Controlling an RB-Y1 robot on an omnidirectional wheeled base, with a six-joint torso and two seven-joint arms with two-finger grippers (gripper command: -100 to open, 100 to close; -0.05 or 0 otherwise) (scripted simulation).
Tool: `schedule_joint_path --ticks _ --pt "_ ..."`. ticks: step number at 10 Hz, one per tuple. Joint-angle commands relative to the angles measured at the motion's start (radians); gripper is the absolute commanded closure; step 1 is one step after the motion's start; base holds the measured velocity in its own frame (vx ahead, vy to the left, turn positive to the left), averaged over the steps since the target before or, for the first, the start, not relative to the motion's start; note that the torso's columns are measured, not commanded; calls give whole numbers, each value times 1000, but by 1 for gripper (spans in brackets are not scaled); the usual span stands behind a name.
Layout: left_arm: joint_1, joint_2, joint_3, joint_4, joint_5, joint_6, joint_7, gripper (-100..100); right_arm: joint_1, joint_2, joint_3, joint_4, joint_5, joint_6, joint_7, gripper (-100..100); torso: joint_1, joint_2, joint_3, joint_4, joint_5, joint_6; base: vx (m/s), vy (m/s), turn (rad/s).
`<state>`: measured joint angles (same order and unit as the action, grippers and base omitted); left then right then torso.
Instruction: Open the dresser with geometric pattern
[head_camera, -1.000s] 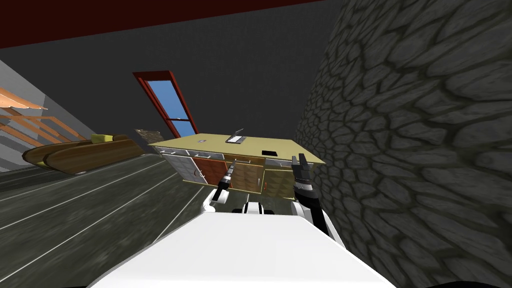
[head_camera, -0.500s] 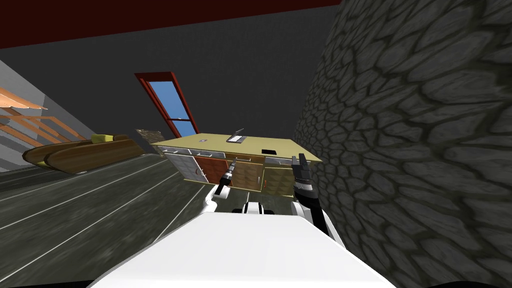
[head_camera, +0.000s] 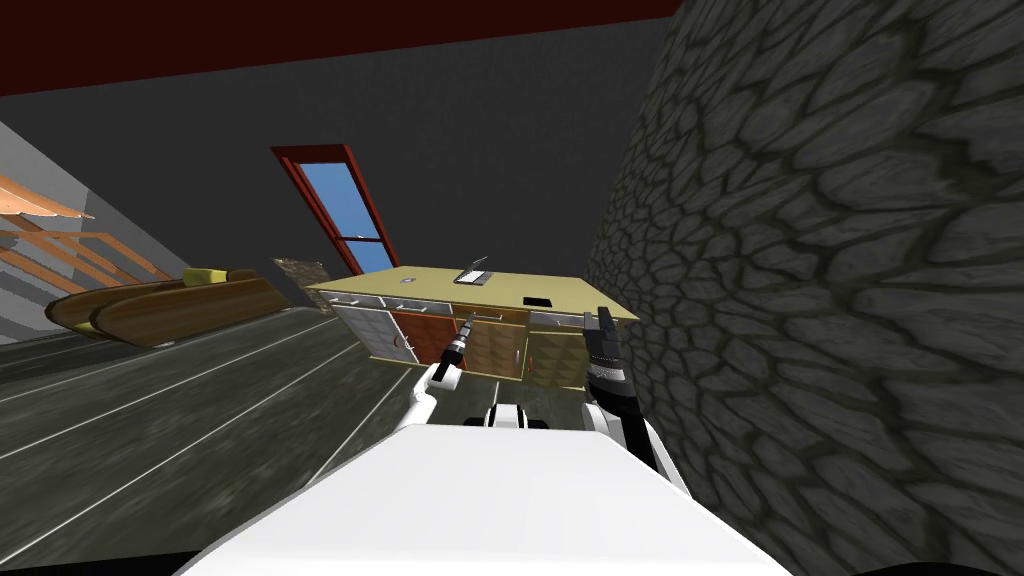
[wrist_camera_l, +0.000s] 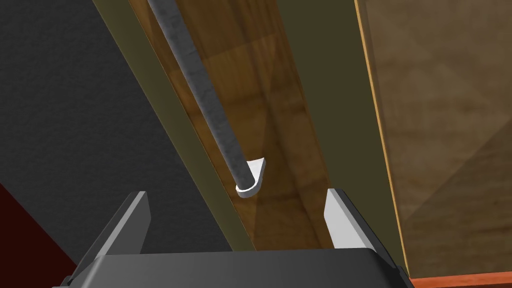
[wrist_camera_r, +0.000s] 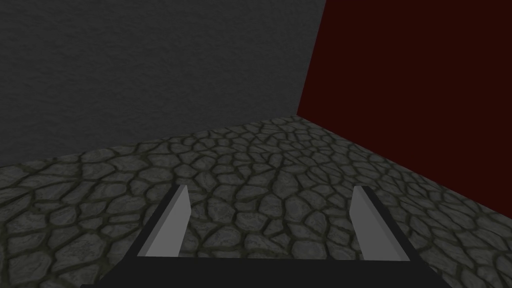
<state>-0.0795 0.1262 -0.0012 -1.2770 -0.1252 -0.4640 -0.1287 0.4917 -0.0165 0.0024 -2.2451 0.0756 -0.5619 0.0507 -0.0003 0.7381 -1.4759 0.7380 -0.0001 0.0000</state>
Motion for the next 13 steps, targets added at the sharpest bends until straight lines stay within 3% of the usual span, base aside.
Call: schedule_joint_path --ticks 1,3,4,5,6,7,9,11,12,13 --pt "-8 6 0 -3 0 19 5 -100 0 0 0 0 0 0 0 0 0 0 0 0 0 0 -22 4 -3" --pt "-33 13 4 -22 2 66 12 -100 0 0 0 0 0 0 0 0 0 -4 -2 -1 0 0 64 -7 -17" --pt "-24 11 2 -21 2 54 11 -100 0 0 0 0 0 0 0 0 0 -5 -3 -1 0 0 40 -4 -3" --pt "-11 7 1 -5 1 28 7 100 0 0 0 0 0 0 0 0 0 -1 -1 0 0 0 -47 1 21" --pt "-14 11 1 -17 2 44 11 100 0 0 0 0 0 0 0 0 1 5 3 1 0 0 -33 0 9" --pt "-24 -3 2 -20 12 66 20 -100 0 0 0 0 0 0 0 0 0 5 3 3 -1 0 -43 -79 0" --pt "-28 -2 3 -14 13 62 20 -100 0 0 0 0 0 0 0 0 -7 2 1 1 -2 0 -38 -112 2" --pt "-51 3 6 -31 15 105 26 -100 0 0 0 0 0 0 0 0 5 -5 -3 -1 2 0 59 -15 -16" --pt "-47 2 6 -24 15 92 25 -100 0 0 0 0 0 0 0 0 4 -6 -4 -2 1 0 38 -5 -3" --pt "-28 -3 3 -13 13 64 22 100 0 0 0 0 0 0 0 0 2 -1 -1 -1 1 0 -47 7 26"
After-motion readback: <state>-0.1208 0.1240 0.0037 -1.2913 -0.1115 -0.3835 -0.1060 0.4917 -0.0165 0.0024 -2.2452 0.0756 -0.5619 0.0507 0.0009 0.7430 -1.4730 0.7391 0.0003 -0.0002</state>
